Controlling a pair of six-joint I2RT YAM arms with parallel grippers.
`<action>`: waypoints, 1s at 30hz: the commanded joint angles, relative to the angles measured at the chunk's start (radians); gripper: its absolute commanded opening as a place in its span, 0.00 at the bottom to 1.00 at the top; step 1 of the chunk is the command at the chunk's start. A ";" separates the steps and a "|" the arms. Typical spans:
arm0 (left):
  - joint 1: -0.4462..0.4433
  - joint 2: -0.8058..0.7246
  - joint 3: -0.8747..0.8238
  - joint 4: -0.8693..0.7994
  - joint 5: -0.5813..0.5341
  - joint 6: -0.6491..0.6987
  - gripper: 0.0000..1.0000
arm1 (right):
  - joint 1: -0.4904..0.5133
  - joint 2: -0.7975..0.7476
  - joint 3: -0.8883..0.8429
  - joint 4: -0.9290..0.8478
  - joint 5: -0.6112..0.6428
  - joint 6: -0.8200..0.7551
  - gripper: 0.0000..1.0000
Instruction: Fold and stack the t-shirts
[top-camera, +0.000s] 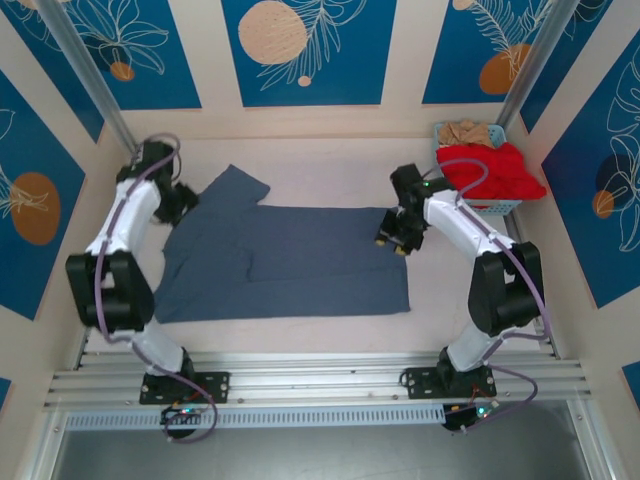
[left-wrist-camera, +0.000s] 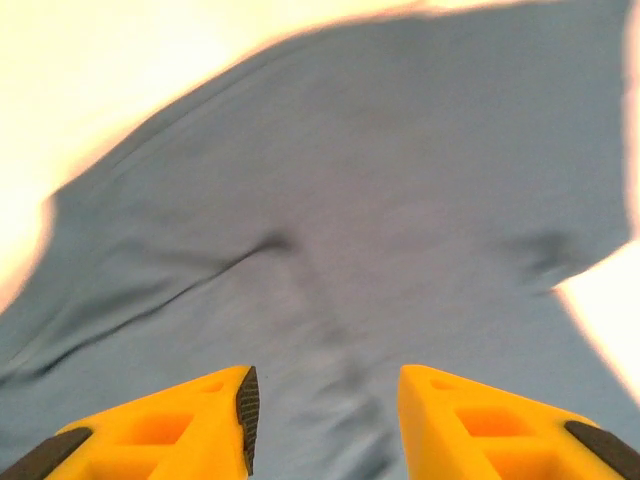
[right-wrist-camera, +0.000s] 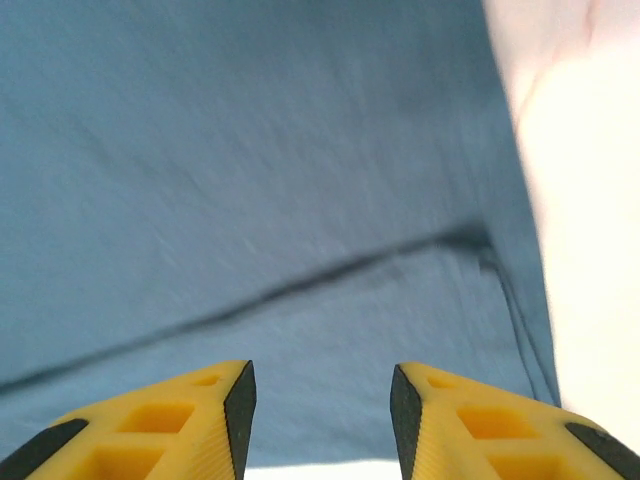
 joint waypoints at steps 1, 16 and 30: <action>-0.047 0.214 0.201 -0.027 0.039 0.072 0.42 | -0.052 0.087 0.088 0.050 -0.001 -0.059 0.42; -0.067 0.715 0.798 0.098 0.064 0.218 0.55 | -0.149 0.403 0.341 0.113 0.024 -0.086 0.43; -0.068 0.988 1.058 0.127 -0.016 0.114 0.59 | -0.146 0.373 0.337 0.084 -0.008 -0.073 0.43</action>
